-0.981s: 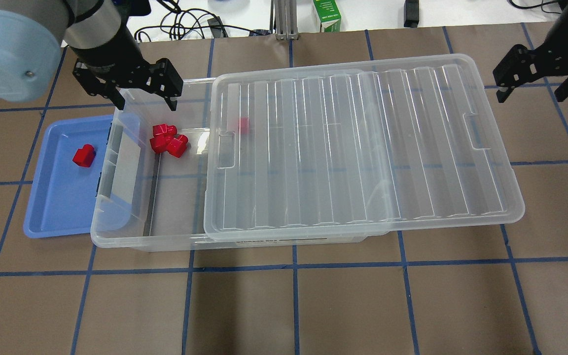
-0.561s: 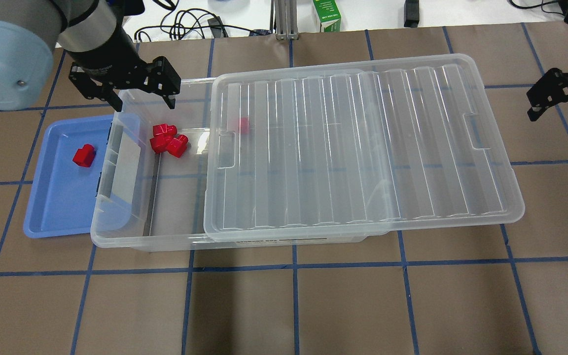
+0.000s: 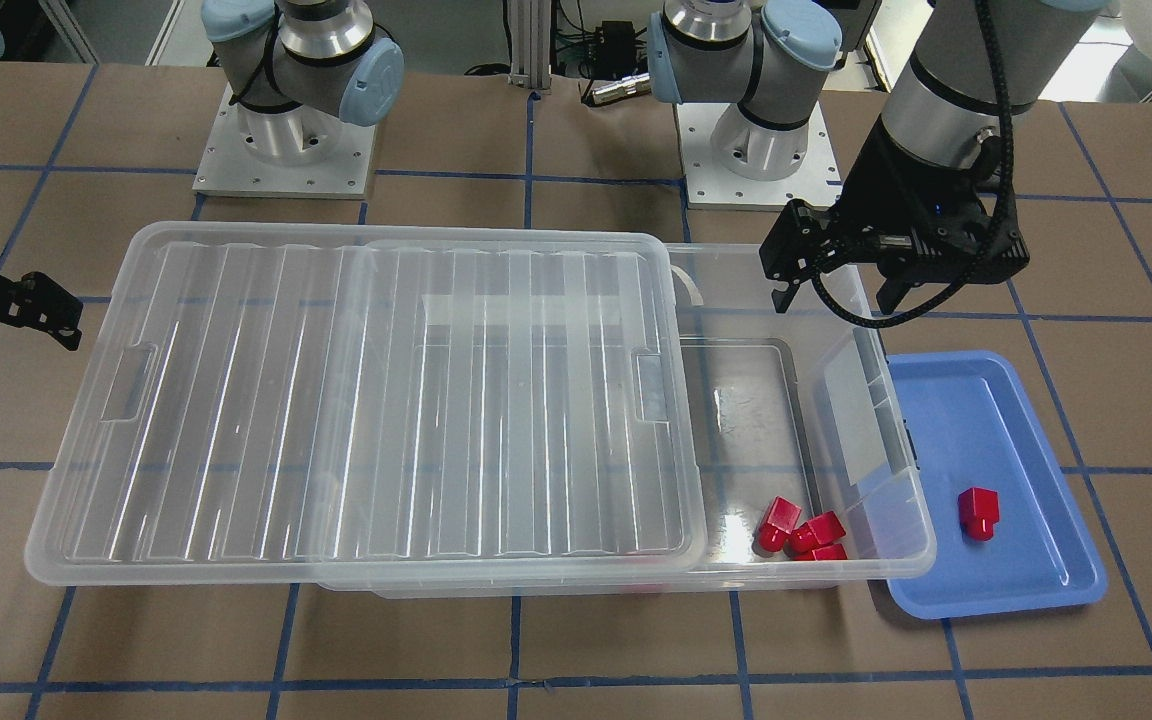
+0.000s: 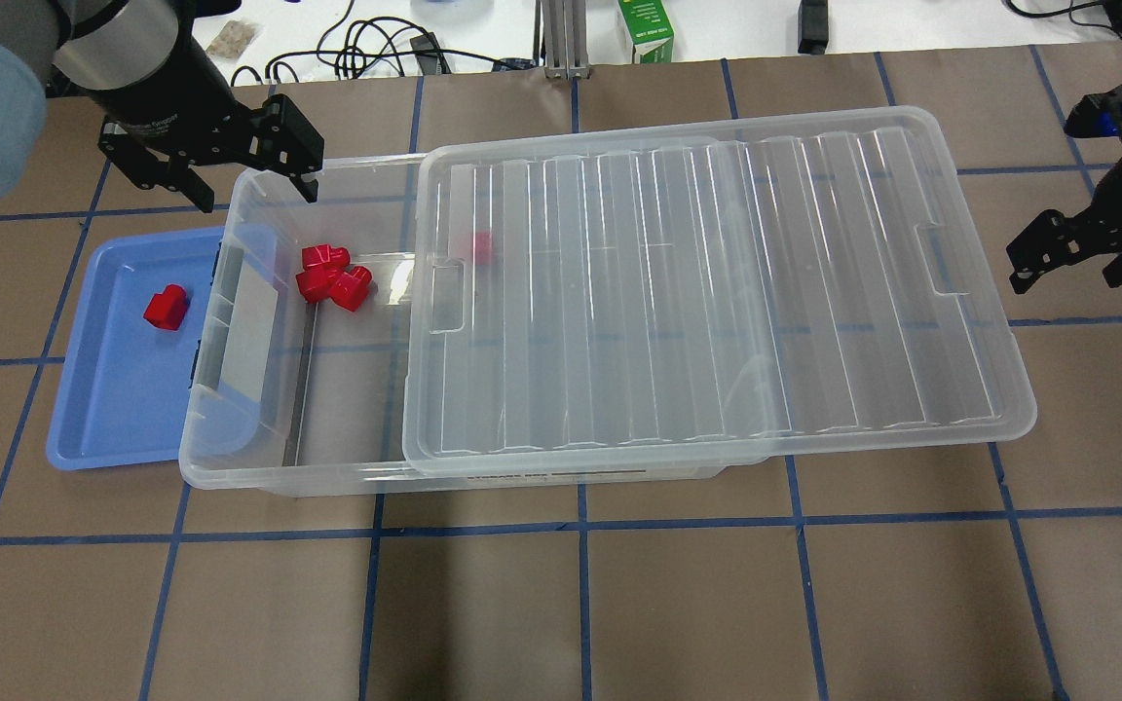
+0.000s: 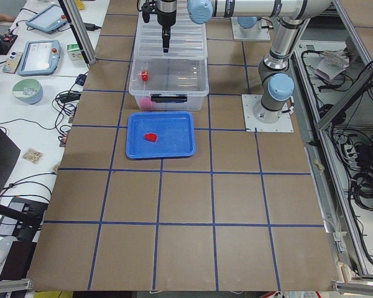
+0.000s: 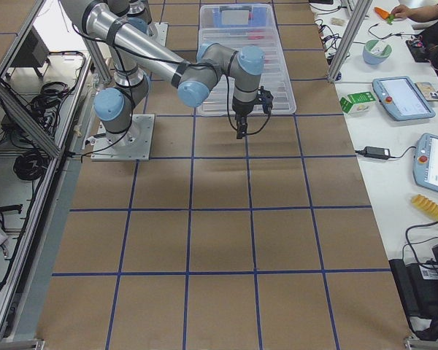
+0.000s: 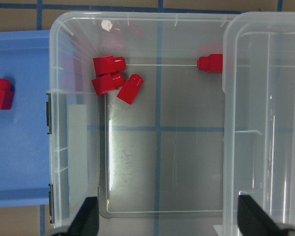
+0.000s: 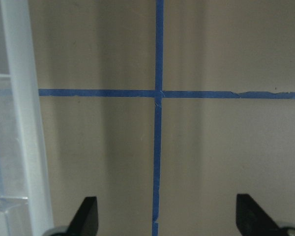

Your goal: Place red block in blue tray from box

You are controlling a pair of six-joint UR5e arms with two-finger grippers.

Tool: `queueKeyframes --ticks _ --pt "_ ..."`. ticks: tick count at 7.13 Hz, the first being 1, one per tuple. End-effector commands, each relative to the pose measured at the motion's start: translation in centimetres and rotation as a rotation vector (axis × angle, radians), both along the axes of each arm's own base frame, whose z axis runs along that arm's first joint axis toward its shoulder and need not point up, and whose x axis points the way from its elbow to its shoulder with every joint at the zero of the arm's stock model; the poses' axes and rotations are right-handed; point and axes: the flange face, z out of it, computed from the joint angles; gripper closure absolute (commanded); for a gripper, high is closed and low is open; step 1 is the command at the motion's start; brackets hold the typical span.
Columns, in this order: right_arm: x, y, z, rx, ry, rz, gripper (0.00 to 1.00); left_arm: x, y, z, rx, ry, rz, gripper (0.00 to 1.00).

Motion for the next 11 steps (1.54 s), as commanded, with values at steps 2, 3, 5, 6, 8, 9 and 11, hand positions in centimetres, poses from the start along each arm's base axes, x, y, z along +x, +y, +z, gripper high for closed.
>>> queueKeyframes --ticks 2,3,5,6,8,9,11 --pt "7.1 -0.9 0.0 -0.011 0.0 0.022 0.0 0.4 0.4 0.0 0.001 -0.003 -0.013 0.0" --pt "10.2 -1.1 0.0 -0.016 0.0 -0.01 0.0 0.4 0.3 0.1 -0.005 -0.002 -0.014 0.0" --pt "16.2 -1.0 0.3 -0.025 0.006 -0.033 0.0 0.4 0.4 0.2 -0.005 -0.005 -0.013 0.0" --pt "18.9 -0.7 0.4 -0.029 0.0 0.012 0.0 0.4 0.4 0.3 -0.005 -0.005 -0.013 0.0" --pt "21.0 -0.5 0.5 -0.041 0.002 0.02 0.0 0.6 0.5 0.4 -0.006 -0.029 -0.013 0.0" --pt "21.0 -0.5 0.5 -0.041 0.002 0.02 0.0 0.7 0.5 0.4 -0.008 -0.031 -0.011 0.0" --pt "20.7 -1.0 2.5 -0.08 0.009 0.022 0.0 0.7 0.5 0.4 -0.008 -0.031 -0.011 0.0"
